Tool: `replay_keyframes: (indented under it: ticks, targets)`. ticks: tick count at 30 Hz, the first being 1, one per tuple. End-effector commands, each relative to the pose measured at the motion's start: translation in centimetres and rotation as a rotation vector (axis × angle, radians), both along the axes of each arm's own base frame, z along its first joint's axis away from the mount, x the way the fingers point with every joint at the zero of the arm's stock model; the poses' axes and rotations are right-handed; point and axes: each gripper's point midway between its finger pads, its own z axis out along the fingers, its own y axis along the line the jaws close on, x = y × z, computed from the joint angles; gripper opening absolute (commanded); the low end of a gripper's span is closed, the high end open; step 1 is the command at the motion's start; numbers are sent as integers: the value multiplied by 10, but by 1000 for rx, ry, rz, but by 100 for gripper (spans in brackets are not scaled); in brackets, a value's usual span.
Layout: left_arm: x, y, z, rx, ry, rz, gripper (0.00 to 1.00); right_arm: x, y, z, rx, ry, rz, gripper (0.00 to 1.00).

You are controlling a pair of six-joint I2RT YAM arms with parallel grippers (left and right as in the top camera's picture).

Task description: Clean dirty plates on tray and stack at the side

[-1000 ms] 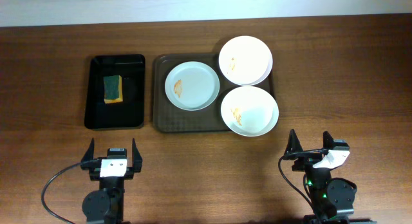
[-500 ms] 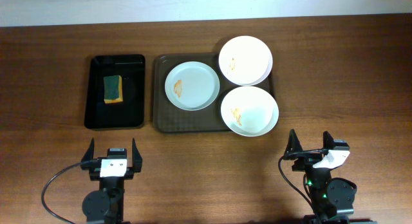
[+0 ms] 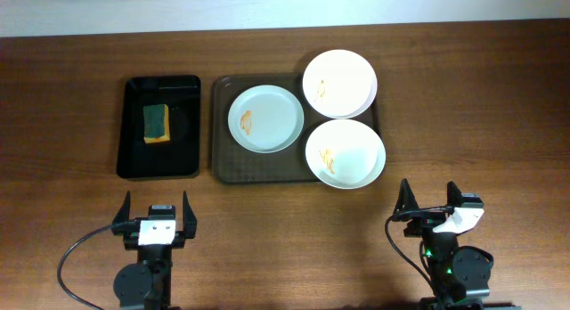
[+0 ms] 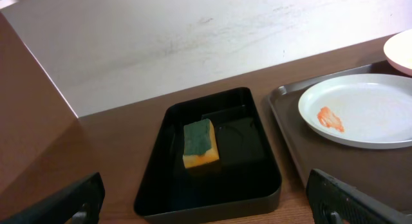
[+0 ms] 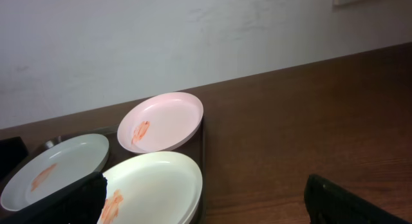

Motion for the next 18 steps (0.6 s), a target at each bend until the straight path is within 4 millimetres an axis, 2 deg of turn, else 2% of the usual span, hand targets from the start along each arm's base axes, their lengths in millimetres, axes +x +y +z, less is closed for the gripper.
replay_keyframes:
  ticks: [1,9,14,18]
  targets:
    - [0,-1,-2,7,8,-7,99,0,-3,-5,-3,14,-20,98]
    - [0,-3,-2,5,8,-17,99,0,-2,-4,-2,11,-13,98]
    - [1,-21,3,0,-16,-127,99,0,8,-2,3,3,46,98]
    - [1,-25,4,-18,-20,-146,99,0,15,0,6,-4,82,98]
